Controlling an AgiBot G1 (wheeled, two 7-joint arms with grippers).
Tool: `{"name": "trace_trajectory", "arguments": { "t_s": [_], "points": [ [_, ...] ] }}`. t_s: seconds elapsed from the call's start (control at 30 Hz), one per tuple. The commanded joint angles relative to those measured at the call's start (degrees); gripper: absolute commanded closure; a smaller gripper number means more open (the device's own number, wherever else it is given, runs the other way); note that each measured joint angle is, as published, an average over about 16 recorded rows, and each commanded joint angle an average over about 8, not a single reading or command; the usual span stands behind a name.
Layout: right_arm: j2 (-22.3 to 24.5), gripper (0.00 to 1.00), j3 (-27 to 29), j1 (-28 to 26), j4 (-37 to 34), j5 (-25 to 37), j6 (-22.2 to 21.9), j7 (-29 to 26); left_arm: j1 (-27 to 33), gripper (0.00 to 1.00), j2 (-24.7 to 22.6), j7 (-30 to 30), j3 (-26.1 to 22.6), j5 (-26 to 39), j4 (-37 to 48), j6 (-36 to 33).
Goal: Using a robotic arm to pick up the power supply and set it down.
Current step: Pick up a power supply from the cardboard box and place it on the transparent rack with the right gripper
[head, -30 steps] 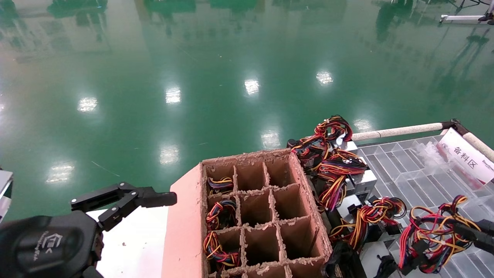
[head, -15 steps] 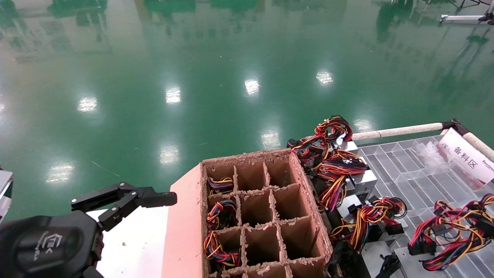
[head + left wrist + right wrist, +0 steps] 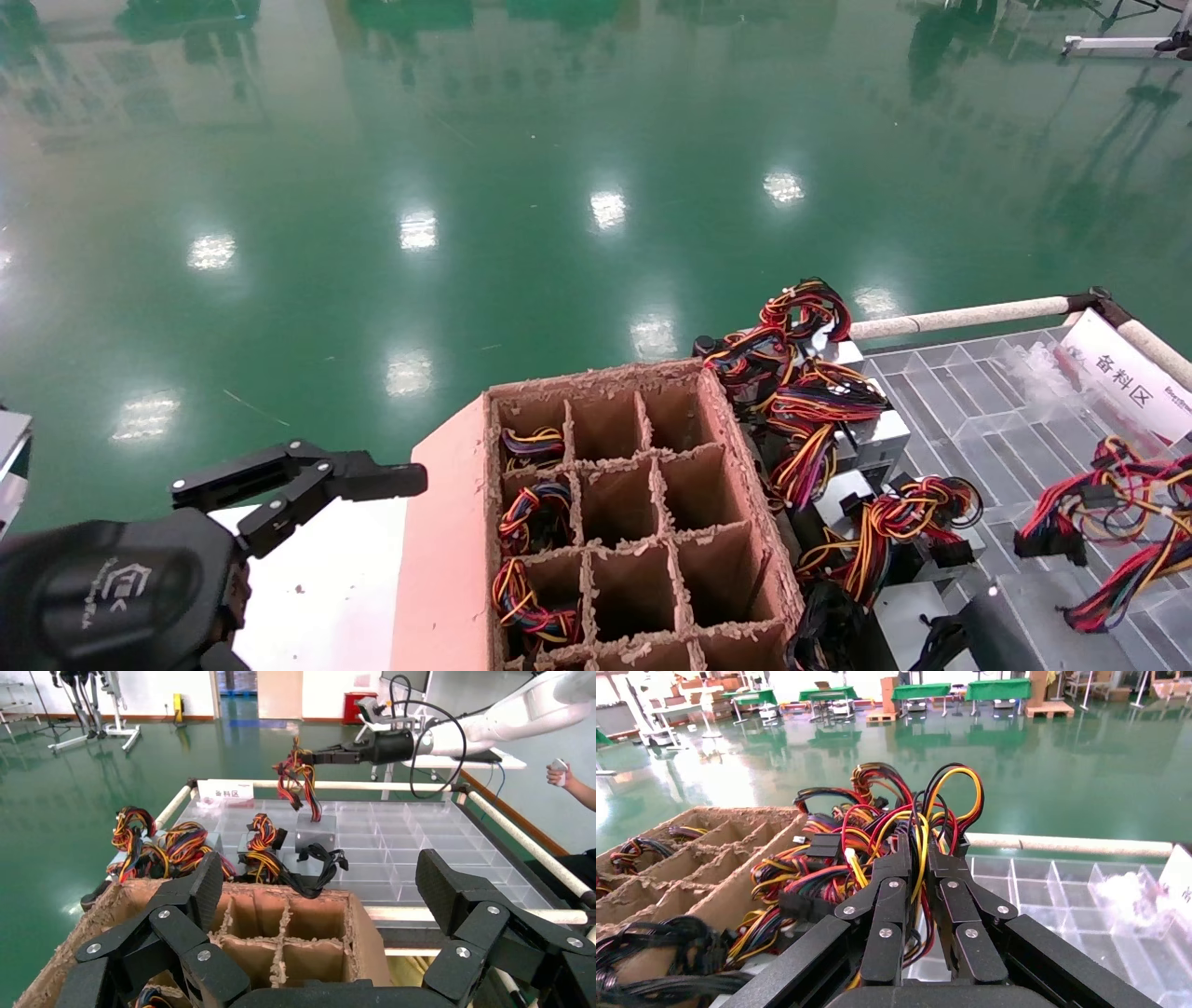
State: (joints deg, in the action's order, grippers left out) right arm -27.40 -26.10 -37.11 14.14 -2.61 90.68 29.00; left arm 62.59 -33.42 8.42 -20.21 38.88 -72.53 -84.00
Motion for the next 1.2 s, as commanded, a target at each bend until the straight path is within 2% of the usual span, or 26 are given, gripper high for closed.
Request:
{"name": "trace_trajectory", "arguments": {
  "t_s": [0.03, 0.27, 0.63, 1.2],
  "points": [
    [-0.6, 1.00, 0.5, 0.9, 0.0, -0.9, 0.0, 0.0, 0.0, 0.00, 0.0, 0.0, 0.0, 0.0, 0.0, 0.0],
    [-1.0, 1.00, 1.7, 3.0, 0.5, -3.0, 0.0, -0.2, 0.0, 0.00, 0.0, 0.0, 0.0, 0.0, 0.0, 0.0],
    [-3.3, 1.00, 3.3, 4.6, 2.5, -6.1, 0.0, -3.6, 0.0, 0.00, 0.0, 0.0, 0.0, 0.0, 0.0, 0.0],
    [-1.9, 1.00, 5.1, 9.2, 12.1, -7.1, 0.5, -3.9, 0.0, 0.00, 0.0, 0.0, 0.0, 0.0, 0.0, 0.0]
  ]
}}
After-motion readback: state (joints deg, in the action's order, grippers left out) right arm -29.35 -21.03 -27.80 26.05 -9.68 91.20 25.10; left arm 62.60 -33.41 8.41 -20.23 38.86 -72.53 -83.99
